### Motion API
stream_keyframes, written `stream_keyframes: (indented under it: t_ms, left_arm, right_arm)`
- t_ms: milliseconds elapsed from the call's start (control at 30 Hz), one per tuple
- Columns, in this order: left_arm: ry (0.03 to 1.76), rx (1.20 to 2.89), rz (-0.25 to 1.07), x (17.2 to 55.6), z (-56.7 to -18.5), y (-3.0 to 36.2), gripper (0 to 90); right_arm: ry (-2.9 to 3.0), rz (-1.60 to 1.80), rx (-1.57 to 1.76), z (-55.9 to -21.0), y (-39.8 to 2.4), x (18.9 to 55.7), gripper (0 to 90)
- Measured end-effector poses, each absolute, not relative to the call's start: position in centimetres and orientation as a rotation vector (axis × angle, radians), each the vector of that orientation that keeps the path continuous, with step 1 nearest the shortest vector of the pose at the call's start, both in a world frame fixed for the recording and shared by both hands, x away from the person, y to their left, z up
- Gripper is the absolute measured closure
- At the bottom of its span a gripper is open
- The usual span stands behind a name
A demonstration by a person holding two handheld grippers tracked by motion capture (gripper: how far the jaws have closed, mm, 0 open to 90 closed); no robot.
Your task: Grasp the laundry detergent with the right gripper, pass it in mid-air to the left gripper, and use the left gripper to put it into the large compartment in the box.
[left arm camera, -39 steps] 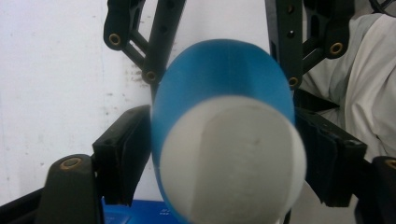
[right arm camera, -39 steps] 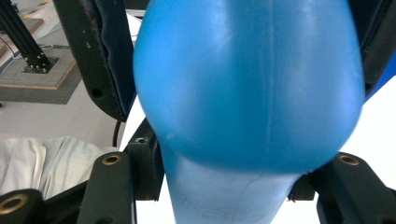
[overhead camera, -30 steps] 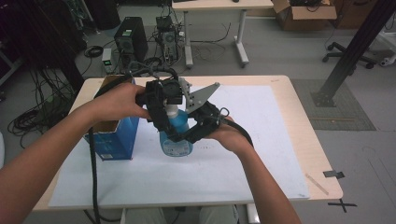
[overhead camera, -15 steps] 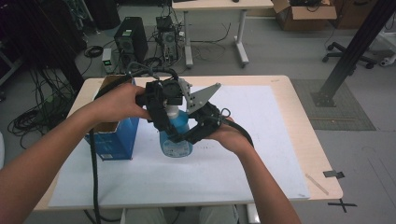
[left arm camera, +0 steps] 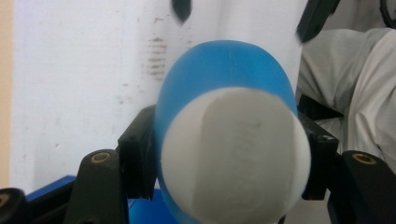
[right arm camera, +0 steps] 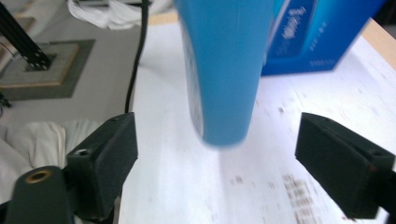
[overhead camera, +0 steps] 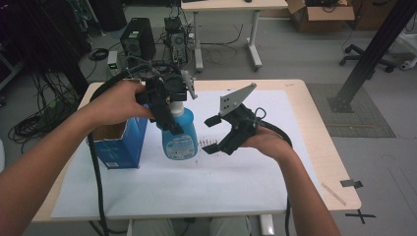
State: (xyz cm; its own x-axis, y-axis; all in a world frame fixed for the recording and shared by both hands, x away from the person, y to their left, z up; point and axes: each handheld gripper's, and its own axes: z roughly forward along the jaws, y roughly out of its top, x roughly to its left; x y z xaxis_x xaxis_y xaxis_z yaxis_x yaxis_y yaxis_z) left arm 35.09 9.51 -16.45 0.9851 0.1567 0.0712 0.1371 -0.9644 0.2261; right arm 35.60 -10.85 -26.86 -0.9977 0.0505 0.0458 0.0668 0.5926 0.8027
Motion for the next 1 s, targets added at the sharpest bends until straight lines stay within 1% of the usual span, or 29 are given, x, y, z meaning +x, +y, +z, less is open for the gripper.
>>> stream_keyframes:
  t_ms: [100,200,667,700,767,1000]
  left_arm:
    - [0.258,2.91,0.147,35.2,-16.1,9.7,37.8]
    - [0.336,2.915,0.172,35.2,-15.5,9.9,37.8]
    - [0.689,2.843,0.295,36.3,-12.8,11.6,37.7]
    - [0.689,2.843,0.295,36.3,-12.8,11.6,37.7]
    - [0.764,2.822,0.315,36.6,-12.4,12.1,37.7]
    - [0.914,2.782,0.348,37.1,-11.5,13.2,37.8]
  right_arm:
    - [-2.811,-1.386,-0.134,-26.6,-11.7,35.4,10.1]
    - [-2.855,-1.331,-0.178,-26.2,-13.3,35.2,8.0]
    - [-3.027,-1.111,-0.324,-25.1,-17.5,35.1,7.9]
    - [-3.027,-1.111,-0.324,-25.1,-17.5,35.1,7.9]
    - [-3.053,-1.082,-0.358,-24.8,-18.2,35.2,7.5]
    - [-3.136,-0.943,-0.36,-24.6,-19.1,34.8,6.8]
